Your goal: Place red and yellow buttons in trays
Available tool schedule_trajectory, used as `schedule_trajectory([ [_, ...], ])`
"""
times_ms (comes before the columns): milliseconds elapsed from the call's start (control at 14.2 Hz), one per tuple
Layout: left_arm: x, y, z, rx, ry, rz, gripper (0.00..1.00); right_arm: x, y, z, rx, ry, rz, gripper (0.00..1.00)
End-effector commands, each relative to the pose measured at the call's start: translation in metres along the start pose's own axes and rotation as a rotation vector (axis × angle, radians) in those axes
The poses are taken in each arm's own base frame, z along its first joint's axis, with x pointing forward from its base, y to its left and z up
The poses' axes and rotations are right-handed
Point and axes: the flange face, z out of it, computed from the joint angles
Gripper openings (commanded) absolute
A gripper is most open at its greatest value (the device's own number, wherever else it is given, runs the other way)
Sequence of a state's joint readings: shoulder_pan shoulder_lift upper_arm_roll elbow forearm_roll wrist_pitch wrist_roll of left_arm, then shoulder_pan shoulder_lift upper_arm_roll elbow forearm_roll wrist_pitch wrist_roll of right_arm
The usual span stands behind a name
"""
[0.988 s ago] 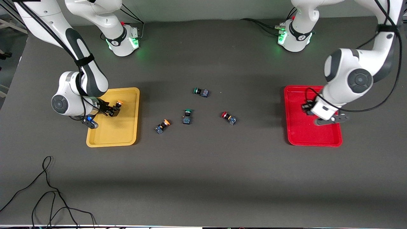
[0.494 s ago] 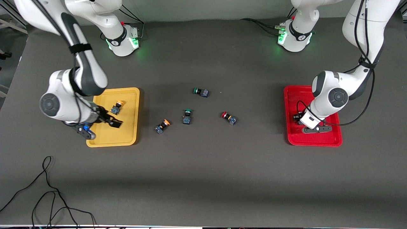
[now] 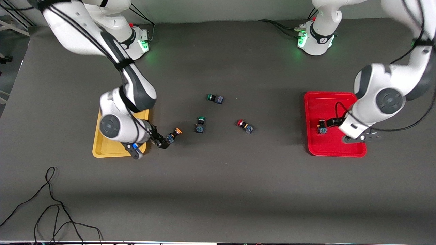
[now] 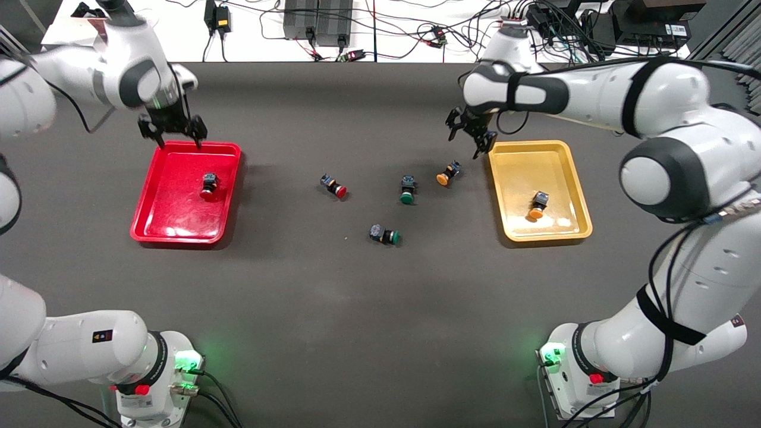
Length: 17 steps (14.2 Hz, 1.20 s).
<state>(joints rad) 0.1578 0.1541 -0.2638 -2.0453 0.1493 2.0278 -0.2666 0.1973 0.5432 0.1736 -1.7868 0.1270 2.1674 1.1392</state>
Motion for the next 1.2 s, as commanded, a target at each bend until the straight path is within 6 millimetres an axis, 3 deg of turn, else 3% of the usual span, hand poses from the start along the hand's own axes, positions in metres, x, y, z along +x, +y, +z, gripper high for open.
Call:
schedule_trajectory([
  [0,-0.003,0.03,-0.056,-0.088,-0.038,-0.034,1.0,-0.003,-0.014,0.026,0.006,-0.003,0.067,1.0],
  [71,-0.003,0.044,-0.071,-0.114,-0.031,-0.091,1.0,-0.007,-0.016,0.032,0.006,-0.002,0.06,1.0],
  [212,-0.008,0.095,-0.082,-0.145,-0.012,-0.248,1.0,-0.006,-0.012,0.047,0.001,0.0,0.062,1.0],
  [494,-0.025,0.233,-0.082,-0.242,0.046,-0.514,1.0,-0.004,0.0,0.063,-0.045,0.035,0.023,0.84],
  [565,-0.03,0.269,-0.072,-0.257,0.039,-0.559,1.0,-0.003,0.002,0.067,-0.033,0.04,0.024,0.77],
  [635,-0.033,0.298,-0.061,-0.254,0.042,-0.596,1.0,-0.003,0.003,0.069,-0.026,0.043,0.024,0.63],
  [776,-0.032,0.335,-0.023,-0.231,0.066,-0.675,1.0,0.0,0.004,0.068,-0.027,0.043,0.027,0.29],
  [847,-0.031,0.346,0.004,-0.218,0.069,-0.7,1.0,-0.001,0.004,0.062,-0.024,0.045,0.024,0.18],
  [918,-0.032,0.357,0.033,-0.19,0.058,-0.711,1.0,-0.002,0.005,0.057,-0.032,0.043,0.023,0.13],
  [988,-0.034,0.363,0.057,-0.157,0.055,-0.706,1.0,-0.001,0.007,0.04,-0.032,0.045,0.022,0.12],
  [1129,-0.034,0.366,0.092,-0.112,0.04,-0.702,1.0,0.012,0.026,-0.015,-0.064,0.038,-0.026,0.12],
])
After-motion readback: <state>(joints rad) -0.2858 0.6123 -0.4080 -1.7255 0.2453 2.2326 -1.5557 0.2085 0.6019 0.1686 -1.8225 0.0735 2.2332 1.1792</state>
